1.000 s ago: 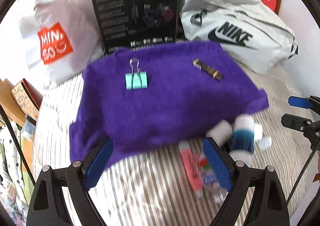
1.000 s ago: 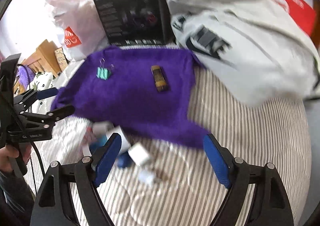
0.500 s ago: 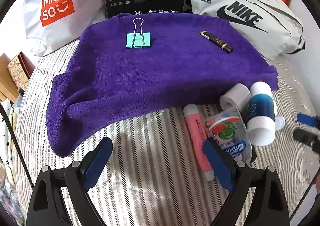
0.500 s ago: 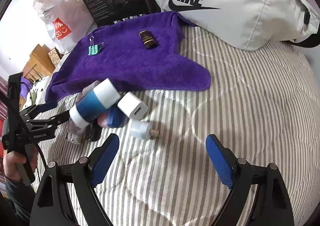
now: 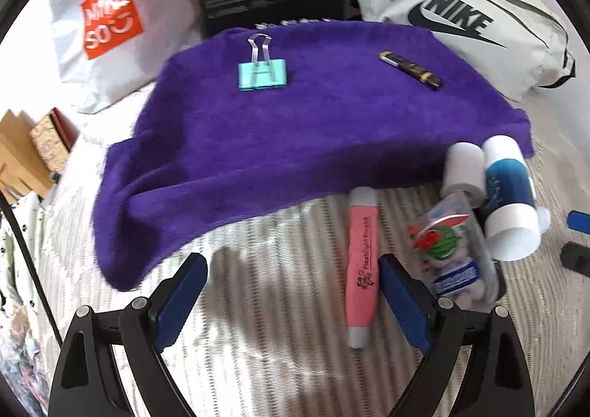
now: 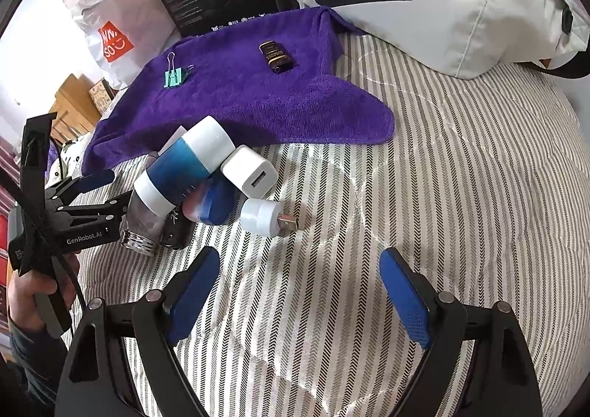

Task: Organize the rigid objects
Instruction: 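Move both grippers back toward the remaining items beside the towel, then grasp the pink highlighter with the left gripper while the right gripper grasps a white plug adapter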

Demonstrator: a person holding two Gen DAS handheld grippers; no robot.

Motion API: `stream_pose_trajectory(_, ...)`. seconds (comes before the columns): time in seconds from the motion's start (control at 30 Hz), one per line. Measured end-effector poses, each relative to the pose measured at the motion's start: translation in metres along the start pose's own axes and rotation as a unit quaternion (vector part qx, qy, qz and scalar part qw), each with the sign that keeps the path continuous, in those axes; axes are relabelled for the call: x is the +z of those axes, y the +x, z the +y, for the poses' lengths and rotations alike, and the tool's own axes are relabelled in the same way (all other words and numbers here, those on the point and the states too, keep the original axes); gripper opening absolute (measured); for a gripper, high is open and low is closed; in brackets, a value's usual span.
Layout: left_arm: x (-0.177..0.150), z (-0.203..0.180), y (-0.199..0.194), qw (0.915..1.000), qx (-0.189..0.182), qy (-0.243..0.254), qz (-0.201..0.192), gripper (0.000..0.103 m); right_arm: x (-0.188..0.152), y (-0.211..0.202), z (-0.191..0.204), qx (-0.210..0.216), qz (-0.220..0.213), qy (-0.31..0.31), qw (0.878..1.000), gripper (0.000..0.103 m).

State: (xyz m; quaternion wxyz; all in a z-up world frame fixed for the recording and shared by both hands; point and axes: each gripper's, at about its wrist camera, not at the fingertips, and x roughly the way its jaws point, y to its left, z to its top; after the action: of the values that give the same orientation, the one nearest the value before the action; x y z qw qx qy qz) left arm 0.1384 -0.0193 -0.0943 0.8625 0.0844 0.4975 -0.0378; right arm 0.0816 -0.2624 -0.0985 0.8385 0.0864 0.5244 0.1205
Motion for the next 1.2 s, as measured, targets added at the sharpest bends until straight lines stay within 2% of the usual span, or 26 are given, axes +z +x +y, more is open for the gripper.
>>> stream_pose_trajectory(0.13, 0.001, -0.011, -0.003, 0.9990, -0.035, 0.021, -0.019, 0.088, 0.000, 0.002, -0.003, 0.001, -0.009, -0.004, 1.000, 0.088)
stream_pose_trajectory(0.2, 0.002, -0.022, -0.003, 0.9984, -0.036, 0.037, -0.024, 0.063, 0.002, 0.005, -0.003, 0.007, -0.011, -0.006, 1.000, 0.087)
stream_pose_trajectory(0.23, 0.003, -0.024, -0.005, 0.9981, -0.041, 0.039, -0.027, 0.055, 0.003, 0.006, -0.002, 0.012, -0.014, -0.009, 1.000, 0.084)
stream_pose_trajectory(0.27, 0.004, -0.027, -0.005, 0.9972, -0.059, 0.039, -0.022, 0.039, 0.004, 0.007, -0.002, 0.014, -0.016, -0.013, 1.000, 0.082)
stream_pose_trajectory(0.3, 0.004, -0.028, -0.005, 0.9964, -0.072, 0.039, -0.021, 0.029, 0.005, 0.008, 0.001, 0.013, -0.019, -0.022, 0.999, 0.079)
stream_pose_trajectory(0.4, 0.004, -0.036, -0.007, 0.9954, -0.076, 0.054, -0.020, 0.019, 0.008, 0.012, 0.008, 0.007, -0.020, -0.046, 0.999, 0.067)
stream_pose_trajectory(0.6, 0.002, -0.038, -0.008, 0.9953, -0.082, 0.045, -0.021, 0.019, 0.012, 0.024, 0.026, -0.013, -0.027, -0.079, 0.996, 0.051)
stream_pose_trajectory(0.63, 0.001, -0.039, -0.008, 0.9953, -0.083, 0.046, -0.021, 0.019, 0.012, 0.025, 0.029, -0.024, -0.029, -0.085, 0.996, 0.044)
stream_pose_trajectory(0.7, 0.002, -0.039, -0.007, 0.9951, -0.084, 0.047, -0.022, 0.018, 0.011, 0.026, 0.034, -0.037, -0.032, -0.101, 0.994, 0.036)
stream_pose_trajectory(0.8, 0.001, -0.035, -0.008, 0.9955, -0.082, 0.043, -0.021, 0.016, 0.010, 0.025, 0.033, -0.034, -0.029, -0.112, 0.993, 0.036)
stream_pose_trajectory(0.93, -0.003, -0.024, -0.009, 0.9967, -0.069, 0.039, -0.020, 0.016, 0.009, 0.015, 0.021, -0.026, -0.028, -0.093, 0.995, 0.036)
stream_pose_trajectory(1.2, -0.005, -0.009, -0.009, 0.9949, -0.096, 0.010, -0.031, 0.016, 0.004, 0.019, 0.021, -0.037, -0.020, -0.100, 0.994, 0.036)
